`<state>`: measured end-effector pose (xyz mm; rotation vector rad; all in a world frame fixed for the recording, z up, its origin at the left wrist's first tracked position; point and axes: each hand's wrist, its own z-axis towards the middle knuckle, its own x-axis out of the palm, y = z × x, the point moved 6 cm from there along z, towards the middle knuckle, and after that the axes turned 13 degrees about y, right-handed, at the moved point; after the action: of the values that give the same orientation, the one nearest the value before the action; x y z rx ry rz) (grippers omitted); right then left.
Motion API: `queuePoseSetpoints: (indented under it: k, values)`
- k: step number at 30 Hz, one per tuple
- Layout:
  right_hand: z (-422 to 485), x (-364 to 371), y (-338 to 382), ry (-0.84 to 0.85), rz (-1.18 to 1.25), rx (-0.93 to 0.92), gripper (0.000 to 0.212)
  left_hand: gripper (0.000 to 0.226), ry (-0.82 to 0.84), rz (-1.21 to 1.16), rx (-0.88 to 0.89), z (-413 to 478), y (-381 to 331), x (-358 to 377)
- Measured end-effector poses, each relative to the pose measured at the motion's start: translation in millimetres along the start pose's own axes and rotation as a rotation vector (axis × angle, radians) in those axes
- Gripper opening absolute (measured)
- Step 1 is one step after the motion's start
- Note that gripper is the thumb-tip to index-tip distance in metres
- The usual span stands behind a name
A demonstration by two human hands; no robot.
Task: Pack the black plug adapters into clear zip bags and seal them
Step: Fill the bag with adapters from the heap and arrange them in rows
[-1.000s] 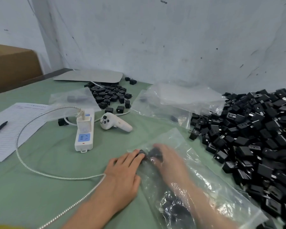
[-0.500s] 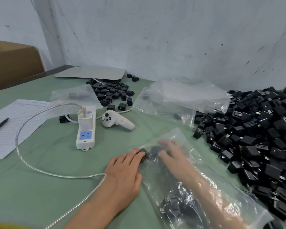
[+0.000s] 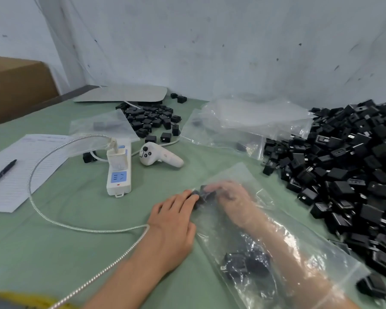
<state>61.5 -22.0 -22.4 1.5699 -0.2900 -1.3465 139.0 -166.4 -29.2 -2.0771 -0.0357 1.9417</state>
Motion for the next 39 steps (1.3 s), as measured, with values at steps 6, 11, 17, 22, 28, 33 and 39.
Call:
queuePoseSetpoints:
  k: [6, 11, 17, 22, 28, 33, 39]
  values:
    - [6.5, 5.1, -21.1, -0.025, -0.026, 0.272, 0.013, 0.061, 0.016, -0.035, 0.059, 10.6, 2.4, -0.2]
    - [2.5, 1.2, -18.2, 0.055, 0.053, 0.2, 0.014, 0.054, 0.077, 0.021, 0.069, 18.2, 2.7, 10.1]
    - [-60.6, -24.7, 13.0, 0.269, -0.43, -0.01, 0.038, 0.053, 0.061, -0.014, 0.083, 18.6, 3.0, 8.5]
    - [-101.2, -11.8, 29.2, 0.608, -0.618, 0.062, 0.056, 0.051, 0.026, 0.015, 0.069, 23.4, -3.4, 3.1]
    - [-84.9, -9.6, 11.4, 0.298, -0.372, 0.202, 0.03, 0.053, 0.045, 0.021, 0.072, 23.4, -5.6, 6.3]
    - [-34.2, -6.8, -10.2, 0.09, -0.336, 0.315, 0.044, 0.054, 0.011, 0.04, 0.079, 24.3, -3.3, 7.5]
    - [-26.4, -7.3, -15.1, 0.046, -0.247, 0.354, 0.063, 0.054, -0.017, 0.054, 0.122, 25.0, -5.0, 4.0]
